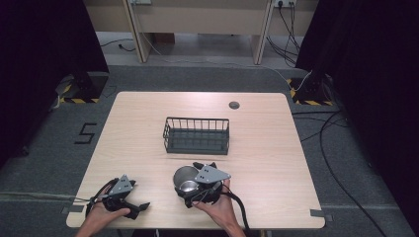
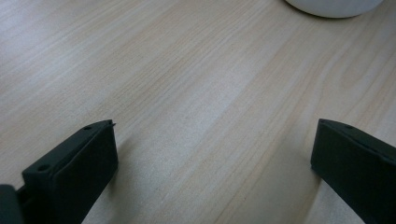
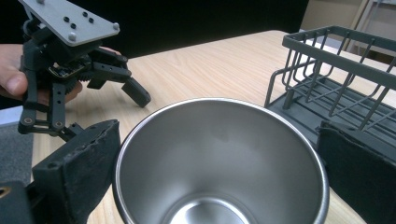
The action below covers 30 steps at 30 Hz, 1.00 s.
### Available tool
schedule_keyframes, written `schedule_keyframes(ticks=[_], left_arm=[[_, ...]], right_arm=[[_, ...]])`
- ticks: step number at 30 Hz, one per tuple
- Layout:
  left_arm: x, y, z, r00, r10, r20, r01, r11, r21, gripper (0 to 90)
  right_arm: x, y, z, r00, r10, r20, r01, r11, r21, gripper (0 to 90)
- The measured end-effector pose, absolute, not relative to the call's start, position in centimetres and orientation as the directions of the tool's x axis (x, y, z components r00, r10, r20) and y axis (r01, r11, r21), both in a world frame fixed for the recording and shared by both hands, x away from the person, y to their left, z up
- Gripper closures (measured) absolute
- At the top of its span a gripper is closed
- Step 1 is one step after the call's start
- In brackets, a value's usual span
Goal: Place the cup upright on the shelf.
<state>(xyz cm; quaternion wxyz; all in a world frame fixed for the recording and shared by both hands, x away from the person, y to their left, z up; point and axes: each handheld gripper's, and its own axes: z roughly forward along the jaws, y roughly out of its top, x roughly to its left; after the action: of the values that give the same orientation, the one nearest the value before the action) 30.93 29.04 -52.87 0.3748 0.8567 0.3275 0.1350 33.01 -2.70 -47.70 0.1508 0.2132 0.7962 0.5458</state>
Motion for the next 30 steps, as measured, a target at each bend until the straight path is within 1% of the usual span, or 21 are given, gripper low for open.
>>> schedule_keyframes(ticks=[6,17,30], left_arm=[[30.9,29.0,-52.9,0.749,0.663,-0.014,0.46,-0.504,0.731,0.0],[30.9,29.0,-52.9,0.749,0.662,-0.014,0.46,-0.505,0.731,0.0],[30.9,29.0,-52.9,0.749,0.662,-0.014,0.46,-0.505,0.73,0.0]], right_arm=[[33.3,-2.5,-47.5,-0.874,0.484,-0.032,0.152,0.337,0.929,3.4],[33.8,-2.5,-47.4,-0.893,0.448,-0.037,0.141,0.358,0.923,3.1],[34.6,-2.5,-47.2,-0.916,0.4,-0.004,0.163,0.383,0.909,2.7]])
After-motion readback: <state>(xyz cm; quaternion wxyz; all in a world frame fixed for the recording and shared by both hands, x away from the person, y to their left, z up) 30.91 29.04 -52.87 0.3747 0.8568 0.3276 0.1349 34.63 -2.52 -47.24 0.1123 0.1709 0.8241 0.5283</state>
